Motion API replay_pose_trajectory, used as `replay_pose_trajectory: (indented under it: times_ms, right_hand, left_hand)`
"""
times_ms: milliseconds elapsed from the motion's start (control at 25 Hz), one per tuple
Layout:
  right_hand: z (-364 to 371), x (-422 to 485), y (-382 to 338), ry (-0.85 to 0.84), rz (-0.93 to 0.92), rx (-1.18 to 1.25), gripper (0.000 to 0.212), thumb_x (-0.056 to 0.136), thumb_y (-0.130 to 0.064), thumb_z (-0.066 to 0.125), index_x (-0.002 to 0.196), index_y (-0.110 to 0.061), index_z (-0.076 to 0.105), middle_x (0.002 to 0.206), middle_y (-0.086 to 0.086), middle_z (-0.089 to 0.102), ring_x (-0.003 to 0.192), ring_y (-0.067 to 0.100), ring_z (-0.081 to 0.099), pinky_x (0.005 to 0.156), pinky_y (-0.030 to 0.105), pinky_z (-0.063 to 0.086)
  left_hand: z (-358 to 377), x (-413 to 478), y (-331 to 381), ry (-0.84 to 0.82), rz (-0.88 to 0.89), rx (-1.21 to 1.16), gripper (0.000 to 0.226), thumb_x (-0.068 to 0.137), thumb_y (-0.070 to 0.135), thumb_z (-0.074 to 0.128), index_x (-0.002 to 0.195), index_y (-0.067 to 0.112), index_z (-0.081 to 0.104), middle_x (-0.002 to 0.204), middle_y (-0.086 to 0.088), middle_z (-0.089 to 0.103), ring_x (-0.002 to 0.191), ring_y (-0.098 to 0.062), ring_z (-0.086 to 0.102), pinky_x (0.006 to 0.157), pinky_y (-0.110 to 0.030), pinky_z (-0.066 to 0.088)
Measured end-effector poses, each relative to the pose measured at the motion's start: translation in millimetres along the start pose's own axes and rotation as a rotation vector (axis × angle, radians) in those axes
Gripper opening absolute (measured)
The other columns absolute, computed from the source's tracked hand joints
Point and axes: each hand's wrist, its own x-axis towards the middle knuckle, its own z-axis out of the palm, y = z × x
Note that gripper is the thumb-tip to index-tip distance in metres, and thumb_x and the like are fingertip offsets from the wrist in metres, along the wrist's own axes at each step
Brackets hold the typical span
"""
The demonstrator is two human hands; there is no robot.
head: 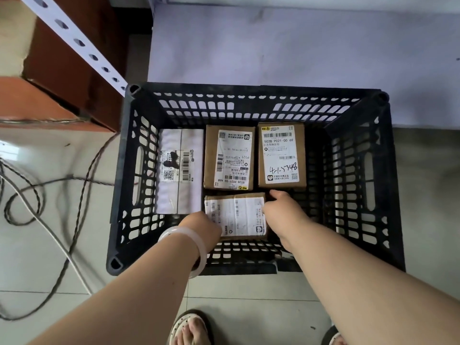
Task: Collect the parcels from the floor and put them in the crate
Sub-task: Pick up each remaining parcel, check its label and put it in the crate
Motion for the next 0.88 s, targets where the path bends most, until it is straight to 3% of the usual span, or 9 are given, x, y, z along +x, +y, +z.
replay_pose_trajectory:
  times_ms: [120,200,280,360,480,520,600,720,880]
  right_hand:
    - [8.2,7.4,7.2,-0.078,0.019,-0.002,0.060,0.088,-0.007,0.042,0.145,-0.025,0.037,0.131,0.003,0.053,0.088,0.016,0.055,0.078,0.030,0.047]
    - [12.5,9.7,7.2,-0.141,0.043,-0.041,0.065,0.085,-0.010,0.044,0.146,-0.029,0.034,0.139,0.003,0.047,0.095,0.019,0.055,0.086,0.033,0.049]
    - [15.5,14.6,6.7,-0.183,0.059,-0.061,0.071,0.082,-0.010,0.046,0.148,-0.029,0.028,0.141,0.007,0.046,0.109,0.026,0.055,0.097,0.042,0.049]
    - [16.4,21.0,7.4,-0.196,0.064,-0.067,0.072,0.085,-0.007,0.048,0.150,-0.027,0.024,0.141,0.009,0.045,0.115,0.029,0.053,0.100,0.045,0.047]
    - [11.6,18.1,6.4,-0.181,0.076,-0.050,0.047,0.082,-0.008,0.050,0.127,-0.021,0.053,0.129,0.009,0.056,0.112,0.028,0.054,0.101,0.046,0.045]
    - [8.2,13.2,5.5,-0.174,0.075,-0.064,0.039,0.083,-0.009,0.051,0.120,-0.019,0.056,0.124,0.008,0.058,0.111,0.028,0.055,0.102,0.044,0.045]
    - [-3.8,3.6,5.2,-0.165,0.019,-0.101,0.047,0.089,-0.015,0.052,0.135,-0.017,0.049,0.124,0.005,0.056,0.114,0.026,0.054,0.098,0.032,0.043]
    - [-38.6,-21.7,2.5,-0.064,-0.131,-0.166,0.050,0.094,-0.023,0.049,0.143,-0.024,0.041,0.131,0.001,0.055,0.109,0.016,0.058,0.079,0.023,0.042]
    - [-94.7,-71.4,-8.1,0.061,-0.270,-0.156,0.045,0.092,-0.032,0.056,0.136,-0.031,0.048,0.136,-0.006,0.053,0.111,0.012,0.056,0.086,0.026,0.050]
  left_hand:
    - [-1.8,1.5,4.2,-0.073,0.018,0.194,0.032,0.095,0.003,0.043,0.125,0.002,0.053,0.123,-0.015,0.059,0.110,-0.030,0.057,0.096,-0.037,0.048]
    - [-0.8,6.3,2.9,-0.104,0.038,0.269,0.033,0.097,0.004,0.042,0.129,0.003,0.050,0.127,-0.014,0.056,0.118,-0.030,0.054,0.098,-0.036,0.047]
    - [-1.3,12.1,4.9,-0.139,-0.049,0.068,0.035,0.096,0.009,0.046,0.129,-0.001,0.050,0.130,-0.019,0.055,0.120,-0.032,0.055,0.087,-0.034,0.050]
    - [-1.6,16.6,6.6,-0.114,-0.007,0.159,0.036,0.096,0.009,0.047,0.129,-0.004,0.050,0.131,-0.020,0.055,0.120,-0.032,0.055,0.072,-0.027,0.051]
    - [-2.3,11.7,6.6,-0.156,0.114,0.523,0.036,0.098,0.004,0.040,0.133,0.002,0.047,0.131,-0.014,0.055,0.120,-0.028,0.055,0.093,-0.030,0.049]
    - [-5.4,10.0,4.4,-0.137,0.106,0.479,0.034,0.099,0.004,0.038,0.132,0.002,0.048,0.128,-0.014,0.056,0.117,-0.028,0.056,0.097,-0.031,0.047]
    - [-5.9,13.7,-0.5,-0.121,0.062,0.417,0.031,0.099,0.008,0.038,0.128,0.003,0.049,0.120,-0.013,0.058,0.107,-0.028,0.060,0.094,-0.034,0.049]
    - [-16.2,-6.8,1.3,-0.001,0.055,0.232,0.043,0.093,0.026,0.049,0.135,0.016,0.045,0.124,-0.010,0.056,0.088,-0.022,0.060,0.073,-0.029,0.050]
    - [-36.7,-72.3,32.2,0.203,0.180,0.188,0.060,0.090,0.042,0.055,0.145,0.032,0.032,0.146,-0.002,0.038,0.110,-0.022,0.057,0.082,-0.028,0.046]
